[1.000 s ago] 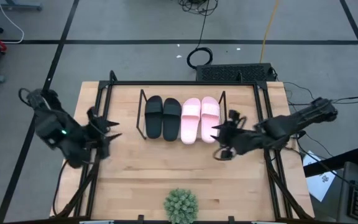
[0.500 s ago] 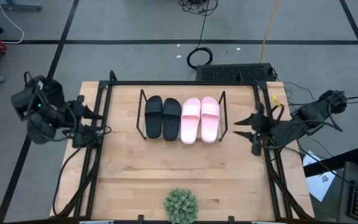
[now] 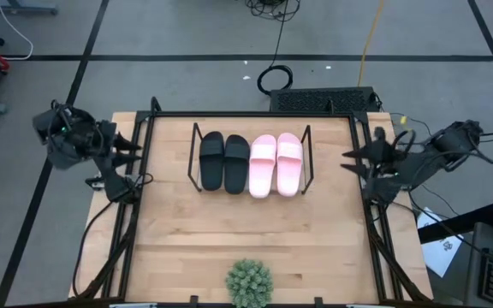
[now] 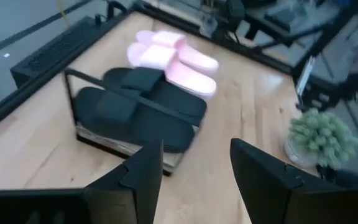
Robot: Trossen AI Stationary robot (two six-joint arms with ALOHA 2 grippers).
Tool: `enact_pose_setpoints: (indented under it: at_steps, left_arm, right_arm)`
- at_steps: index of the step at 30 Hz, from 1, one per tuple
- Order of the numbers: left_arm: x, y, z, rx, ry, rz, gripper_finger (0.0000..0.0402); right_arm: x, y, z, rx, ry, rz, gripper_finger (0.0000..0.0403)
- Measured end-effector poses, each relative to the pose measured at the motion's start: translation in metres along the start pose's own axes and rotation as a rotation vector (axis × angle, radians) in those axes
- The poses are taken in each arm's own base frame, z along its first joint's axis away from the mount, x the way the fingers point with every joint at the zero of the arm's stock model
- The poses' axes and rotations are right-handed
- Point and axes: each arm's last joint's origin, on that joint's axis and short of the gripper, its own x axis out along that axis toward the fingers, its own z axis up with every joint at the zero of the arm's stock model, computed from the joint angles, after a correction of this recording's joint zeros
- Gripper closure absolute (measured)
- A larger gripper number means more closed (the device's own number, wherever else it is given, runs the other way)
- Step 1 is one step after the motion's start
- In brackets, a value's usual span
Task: Pick and place slides into the shelf
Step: Return to Home Position
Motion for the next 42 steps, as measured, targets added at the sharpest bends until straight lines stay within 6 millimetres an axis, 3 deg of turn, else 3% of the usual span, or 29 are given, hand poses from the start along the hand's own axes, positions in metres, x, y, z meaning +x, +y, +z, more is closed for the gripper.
enact_pose_setpoints:
  at_steps: [6,11,14,21,27,32,39,42]
  left_arm:
    - [-0.019,0.046,-0.018,-0.075,-0.131,0.026,0.0213]
    - [-0.042,0.064,-0.042,-0.125,-0.213,0.101,0.0213]
    - [-0.054,0.059,-0.054,-0.145,-0.232,0.172,0.0213]
    - [-0.063,0.02,-0.064,-0.109,-0.281,0.204,0.0213]
    - [-0.025,-0.013,-0.061,0.006,-0.278,-0.003,0.0213]
    - [0.016,-0.013,-0.077,-0.012,-0.135,0.027,0.0213]
    - [0.006,-0.017,-0.066,0.04,-0.265,0.047,0.0213]
    - [0.019,-0.019,-0.063,0.04,-0.284,-0.055,0.0213]
  right_arm:
    - [-0.009,-0.03,-0.036,0.104,-0.088,0.007,0.0271]
    - [-0.013,-0.051,-0.068,0.184,-0.197,0.053,0.0271]
    - [-0.017,-0.062,-0.082,0.221,-0.259,0.083,0.0271]
    - [-0.021,-0.069,-0.089,0.197,-0.439,0.15,0.0271]
    - [-0.003,-0.056,-0.099,0.181,-0.434,0.179,0.0271]
    - [0.011,-0.042,-0.107,0.138,-0.425,0.268,0.0271]
    - [0.004,-0.053,-0.113,0.173,-0.493,0.26,0.0271]
    - [0.01,-0.049,-0.119,0.16,-0.538,0.259,0.0271]
